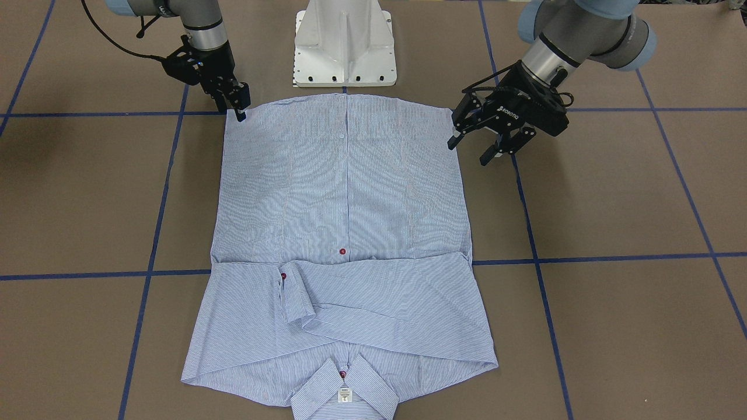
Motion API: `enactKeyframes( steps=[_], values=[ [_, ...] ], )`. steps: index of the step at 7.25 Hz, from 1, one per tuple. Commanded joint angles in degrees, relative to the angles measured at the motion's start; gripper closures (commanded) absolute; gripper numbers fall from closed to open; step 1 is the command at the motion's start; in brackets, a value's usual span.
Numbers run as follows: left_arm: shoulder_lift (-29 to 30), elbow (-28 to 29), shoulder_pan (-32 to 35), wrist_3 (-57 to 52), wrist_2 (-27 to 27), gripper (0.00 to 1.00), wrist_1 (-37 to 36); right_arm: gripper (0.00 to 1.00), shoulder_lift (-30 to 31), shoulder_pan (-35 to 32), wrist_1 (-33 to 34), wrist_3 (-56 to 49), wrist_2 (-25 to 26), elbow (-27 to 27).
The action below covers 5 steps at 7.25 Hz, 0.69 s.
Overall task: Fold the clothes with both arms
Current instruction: 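Move both grippers to the shirt hem corners nearest the robot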
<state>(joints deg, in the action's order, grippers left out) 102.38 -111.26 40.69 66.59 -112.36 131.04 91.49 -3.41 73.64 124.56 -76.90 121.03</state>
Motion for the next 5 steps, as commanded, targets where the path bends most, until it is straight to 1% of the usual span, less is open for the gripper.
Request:
enactKeyframes(
  steps=[1, 2, 4, 5],
  values=[
    [0.0, 0.0, 0.0, 0.0, 0.0, 0.21, 0.0, 0.48, 0.0, 0.0, 0.0, 0.1, -0.2, 0.1],
    [0.0, 0.0, 0.0, 0.0, 0.0, 0.21, 0.0, 0.56, 0.1, 0.0, 0.0, 0.1, -0.3, 0.1],
    [0.0, 0.0, 0.0, 0.1, 0.0, 0.21, 0.0, 0.57, 0.4, 0.5, 0.2, 0.1, -0.3, 0.1],
    [0.0, 0.0, 0.0, 0.1, 0.0, 0.21, 0.0, 0.73, 0.4, 0.6, 0.2, 0.1, -0.3, 0.2]
  ],
)
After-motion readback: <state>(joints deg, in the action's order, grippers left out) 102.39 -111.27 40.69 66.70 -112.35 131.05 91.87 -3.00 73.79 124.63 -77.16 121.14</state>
